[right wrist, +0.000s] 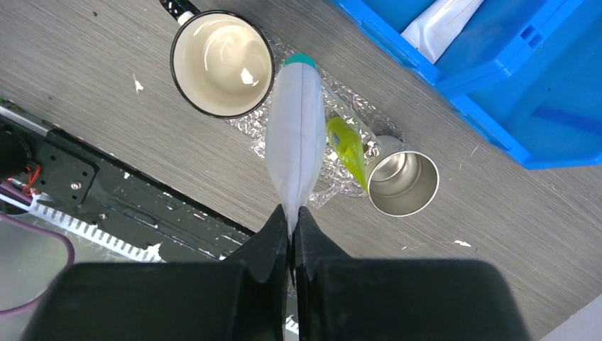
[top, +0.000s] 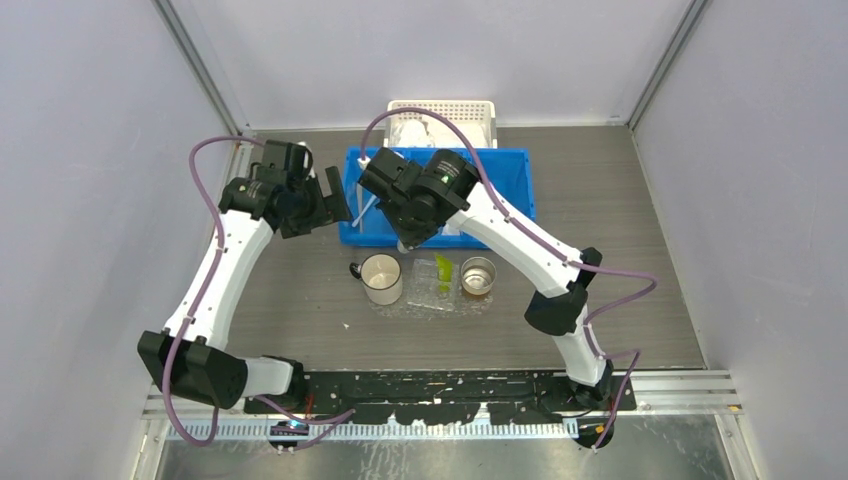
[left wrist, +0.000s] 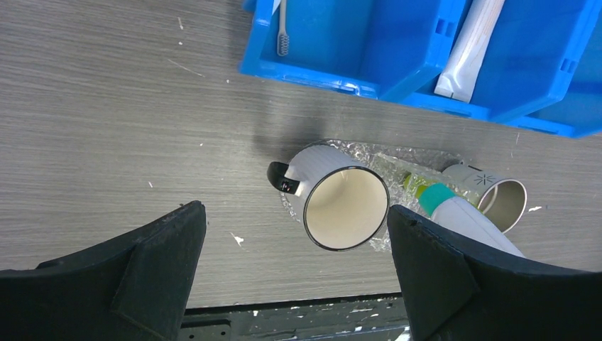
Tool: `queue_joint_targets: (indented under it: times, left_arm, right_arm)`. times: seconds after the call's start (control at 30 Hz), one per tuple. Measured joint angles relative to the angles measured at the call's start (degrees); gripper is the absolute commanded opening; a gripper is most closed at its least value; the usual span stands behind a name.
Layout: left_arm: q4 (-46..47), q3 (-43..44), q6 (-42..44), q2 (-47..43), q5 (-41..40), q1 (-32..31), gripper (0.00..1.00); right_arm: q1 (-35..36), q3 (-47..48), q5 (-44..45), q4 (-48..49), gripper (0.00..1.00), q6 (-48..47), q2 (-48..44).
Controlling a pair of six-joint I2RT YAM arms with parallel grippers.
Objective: Prepare toiletry sets of a toothbrush and toothpaste on the tray
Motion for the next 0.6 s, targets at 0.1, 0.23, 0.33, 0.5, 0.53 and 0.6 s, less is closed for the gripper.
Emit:
queue_joint_targets:
  times: [0.1,0.23,0.33,0.5,0.53,0.6]
  left_arm:
    - [0.11,-0.33,0.0,0.0,0.0,0.0,1.0]
    - [0.28,-0.44,-0.02,0.0,0.02,0.0,1.0]
    - [0.66,-0.59,-0.02,0.0,0.02,0.0,1.0]
    - [1.31,-1.09,-0.02,0.0,0.04,0.0,1.0]
    - [1.38,-1.29,-0.02,0.0,0.04,0.0,1.0]
    - [1.36,-1.44,-0.02,0.0,0.04,0.0,1.0]
  right_arm:
    - [0.0,-1.38,0.7,0.04,0.01,1.03,-0.02]
    - [0.0,-6.1,1.33,0.02,0.01,2.47,-0.02]
    - [0.0,-9.16,1.49,-0.02,0.01,3.32,-0.15]
    - [0.0,-12.2,1.99,-0.04,0.0,3.91,-1.22]
    - [0.0,-12.31,2.03,-0.04,0.0,3.96,-1.62]
    - [-0.02,-12.31,2.16,0.04,0.0,4.04,-2.38]
